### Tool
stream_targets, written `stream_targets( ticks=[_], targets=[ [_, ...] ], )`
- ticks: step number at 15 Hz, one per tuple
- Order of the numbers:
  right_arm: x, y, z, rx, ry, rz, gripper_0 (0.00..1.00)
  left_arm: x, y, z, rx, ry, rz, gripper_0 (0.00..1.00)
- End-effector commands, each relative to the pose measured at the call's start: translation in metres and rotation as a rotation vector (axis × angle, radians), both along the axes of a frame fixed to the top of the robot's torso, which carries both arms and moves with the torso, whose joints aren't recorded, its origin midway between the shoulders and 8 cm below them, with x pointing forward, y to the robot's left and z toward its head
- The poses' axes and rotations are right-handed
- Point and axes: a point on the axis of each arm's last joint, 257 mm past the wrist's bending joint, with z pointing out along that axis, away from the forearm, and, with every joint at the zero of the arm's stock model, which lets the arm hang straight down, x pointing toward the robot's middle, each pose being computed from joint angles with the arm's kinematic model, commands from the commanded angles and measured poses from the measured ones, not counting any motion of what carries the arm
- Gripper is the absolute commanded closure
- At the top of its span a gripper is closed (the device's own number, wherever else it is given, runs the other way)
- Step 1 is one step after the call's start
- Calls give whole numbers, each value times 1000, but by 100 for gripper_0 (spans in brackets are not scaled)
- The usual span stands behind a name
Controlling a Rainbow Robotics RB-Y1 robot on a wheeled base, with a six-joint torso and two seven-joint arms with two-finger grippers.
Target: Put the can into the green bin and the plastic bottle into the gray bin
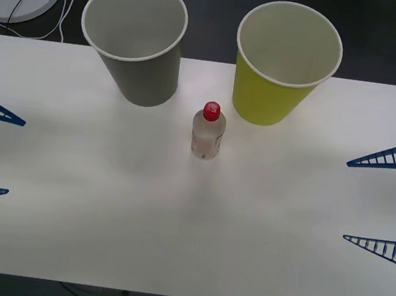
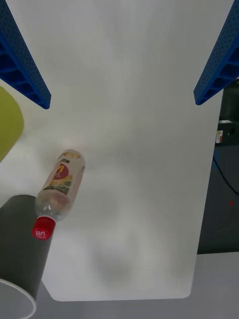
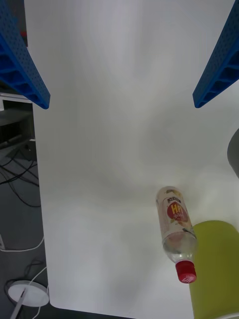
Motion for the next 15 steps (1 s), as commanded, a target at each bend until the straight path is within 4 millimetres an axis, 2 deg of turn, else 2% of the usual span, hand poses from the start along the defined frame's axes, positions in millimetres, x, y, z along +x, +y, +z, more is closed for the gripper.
stream_targets(
  ticks=[1,5,15],
  targets=[
    [6,1,3,15,-21,-24,0,0,0,0,0,0,0,0],
    [12,4,-3,57,-62,-121,0,0,0,0,0,0,0,0],
    [28,19,-40,245,12,-297,0,0,0,0,0,0,0,0]
  ],
)
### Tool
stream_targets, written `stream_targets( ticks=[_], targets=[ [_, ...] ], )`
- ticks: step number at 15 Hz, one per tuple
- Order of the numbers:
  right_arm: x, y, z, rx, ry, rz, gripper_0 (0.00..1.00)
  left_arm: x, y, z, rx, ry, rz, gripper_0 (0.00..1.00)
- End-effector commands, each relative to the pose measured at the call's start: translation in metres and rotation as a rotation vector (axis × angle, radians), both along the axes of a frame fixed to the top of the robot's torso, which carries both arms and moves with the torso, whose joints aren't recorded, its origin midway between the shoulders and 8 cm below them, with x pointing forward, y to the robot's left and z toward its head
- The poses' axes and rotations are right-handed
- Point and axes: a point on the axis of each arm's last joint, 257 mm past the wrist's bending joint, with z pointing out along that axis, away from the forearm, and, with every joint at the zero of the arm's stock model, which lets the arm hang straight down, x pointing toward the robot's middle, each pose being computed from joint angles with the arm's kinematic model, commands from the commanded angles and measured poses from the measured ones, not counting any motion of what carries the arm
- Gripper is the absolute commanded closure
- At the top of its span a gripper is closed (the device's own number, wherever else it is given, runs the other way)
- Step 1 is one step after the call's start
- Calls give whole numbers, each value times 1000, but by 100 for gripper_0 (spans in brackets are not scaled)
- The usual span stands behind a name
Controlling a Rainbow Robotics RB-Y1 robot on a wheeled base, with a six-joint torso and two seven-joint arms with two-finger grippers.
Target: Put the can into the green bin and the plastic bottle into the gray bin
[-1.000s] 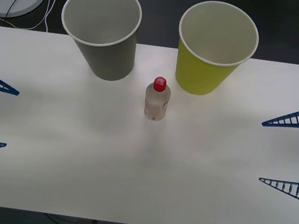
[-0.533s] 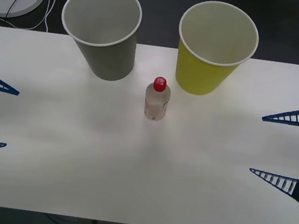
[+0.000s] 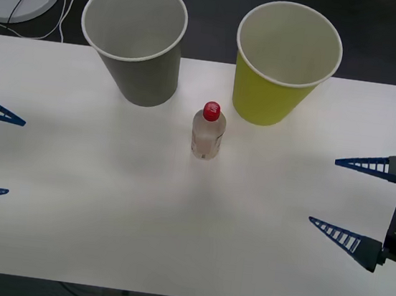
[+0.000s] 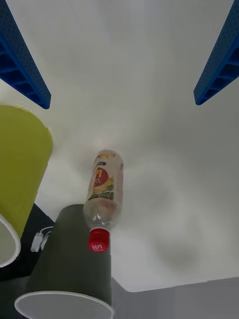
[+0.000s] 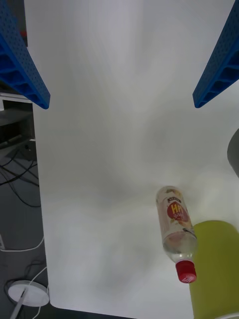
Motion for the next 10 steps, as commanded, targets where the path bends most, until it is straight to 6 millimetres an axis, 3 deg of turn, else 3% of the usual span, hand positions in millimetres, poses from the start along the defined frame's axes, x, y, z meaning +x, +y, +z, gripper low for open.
stream_targets(
  ticks=[1,10],
  targets=[
    [4,5,-11,82,53,-26,0,0,0,0,0,0,0,0],
    [35,27,-32,201,63,-49,0,0,0,0,0,0,0,0]
  ],
)
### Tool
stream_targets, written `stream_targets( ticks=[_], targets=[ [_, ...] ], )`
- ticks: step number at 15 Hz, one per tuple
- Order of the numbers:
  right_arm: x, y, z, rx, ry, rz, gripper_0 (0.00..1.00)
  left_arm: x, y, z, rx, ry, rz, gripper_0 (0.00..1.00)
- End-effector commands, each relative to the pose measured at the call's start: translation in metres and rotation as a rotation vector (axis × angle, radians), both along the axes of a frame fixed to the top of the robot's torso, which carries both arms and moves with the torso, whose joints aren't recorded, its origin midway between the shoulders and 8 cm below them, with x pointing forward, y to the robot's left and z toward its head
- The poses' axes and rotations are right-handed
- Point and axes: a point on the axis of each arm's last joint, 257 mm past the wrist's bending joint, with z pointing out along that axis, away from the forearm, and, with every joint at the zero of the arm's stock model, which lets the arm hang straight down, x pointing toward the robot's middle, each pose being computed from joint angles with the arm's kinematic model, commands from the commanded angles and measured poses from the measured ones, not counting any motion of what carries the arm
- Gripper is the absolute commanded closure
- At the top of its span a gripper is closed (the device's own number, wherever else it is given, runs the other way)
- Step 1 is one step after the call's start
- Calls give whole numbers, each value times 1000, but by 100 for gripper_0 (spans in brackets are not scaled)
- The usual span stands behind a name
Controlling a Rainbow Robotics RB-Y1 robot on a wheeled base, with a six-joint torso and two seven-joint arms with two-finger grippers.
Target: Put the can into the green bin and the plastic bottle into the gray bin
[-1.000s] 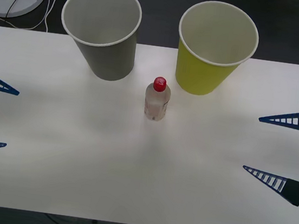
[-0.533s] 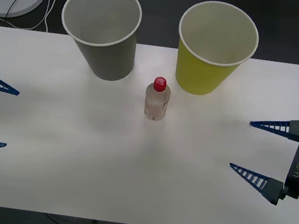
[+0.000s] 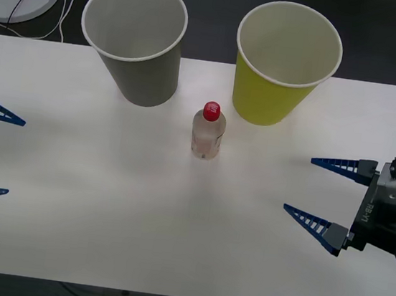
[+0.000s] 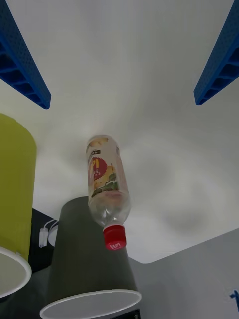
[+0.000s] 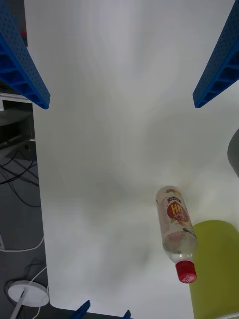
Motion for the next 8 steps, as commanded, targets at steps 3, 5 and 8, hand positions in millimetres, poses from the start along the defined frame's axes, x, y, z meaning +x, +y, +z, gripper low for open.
stream_targets(
  ticks=[3,5,8],
  targets=[
    [23,11,-11,-3,-56,-22,0,0,0,0,0,0,0,0],
    [31,20,-24,28,-36,-27,0,0,0,0,0,0,0,0],
    [43,32,-34,64,-41,-46,0,0,0,0,0,0,0,0]
  ],
)
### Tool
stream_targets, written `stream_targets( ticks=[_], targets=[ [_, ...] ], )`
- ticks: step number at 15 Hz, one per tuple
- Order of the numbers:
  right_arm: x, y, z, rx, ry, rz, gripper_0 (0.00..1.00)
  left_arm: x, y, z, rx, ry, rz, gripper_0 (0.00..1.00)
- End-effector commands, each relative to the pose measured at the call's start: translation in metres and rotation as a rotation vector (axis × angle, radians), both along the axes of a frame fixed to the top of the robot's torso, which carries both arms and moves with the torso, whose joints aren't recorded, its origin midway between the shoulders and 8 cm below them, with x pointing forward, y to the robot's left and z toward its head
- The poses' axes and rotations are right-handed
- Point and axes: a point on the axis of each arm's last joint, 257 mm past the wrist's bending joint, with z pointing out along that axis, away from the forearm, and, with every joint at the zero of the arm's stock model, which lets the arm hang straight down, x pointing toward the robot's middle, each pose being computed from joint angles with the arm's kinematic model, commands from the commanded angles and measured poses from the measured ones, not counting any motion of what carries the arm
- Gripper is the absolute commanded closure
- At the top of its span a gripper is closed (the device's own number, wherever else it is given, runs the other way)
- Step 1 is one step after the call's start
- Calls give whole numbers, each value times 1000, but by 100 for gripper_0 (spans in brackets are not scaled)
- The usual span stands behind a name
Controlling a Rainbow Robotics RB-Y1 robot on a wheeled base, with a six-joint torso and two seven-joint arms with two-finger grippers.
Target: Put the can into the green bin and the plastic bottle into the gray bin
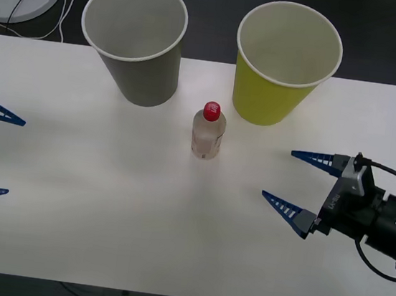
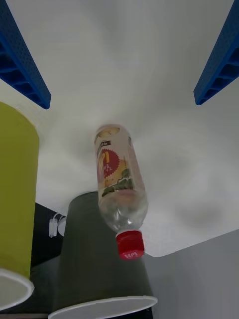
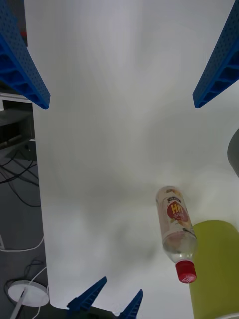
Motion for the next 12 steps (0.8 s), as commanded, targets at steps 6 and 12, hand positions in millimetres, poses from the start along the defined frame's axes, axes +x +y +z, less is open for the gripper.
stream_targets(
  ticks=[6,12],
  targets=[
    [33,36,-21,44,-31,-24,0,0,0,0,0,0,0,0],
    [52,61,-18,22,-89,-34,0,0,0,0,0,0,0,0]
  ],
)
